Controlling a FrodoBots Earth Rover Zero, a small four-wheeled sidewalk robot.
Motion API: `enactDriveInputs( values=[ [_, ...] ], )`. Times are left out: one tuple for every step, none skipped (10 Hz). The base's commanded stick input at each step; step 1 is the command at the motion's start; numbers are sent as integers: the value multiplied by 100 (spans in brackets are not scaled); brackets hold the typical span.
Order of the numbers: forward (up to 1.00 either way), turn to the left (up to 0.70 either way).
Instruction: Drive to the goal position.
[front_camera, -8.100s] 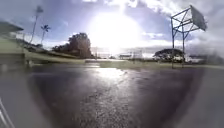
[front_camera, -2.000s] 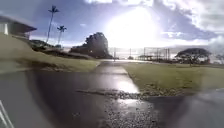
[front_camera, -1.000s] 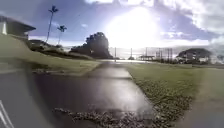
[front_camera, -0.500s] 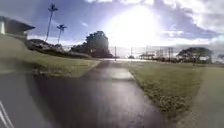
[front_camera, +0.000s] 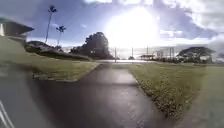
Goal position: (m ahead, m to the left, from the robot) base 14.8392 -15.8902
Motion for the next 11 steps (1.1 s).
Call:
enactDriveInputs(
  values=[
    [70, 0],
    [70, 0],
    [70, 0],
    [70, 0],
    [70, 0],
    [70, 0],
    [70, 0],
    [70, 0],
    [70, 0],
    [70, 0],
    [70, 0]
  ],
)
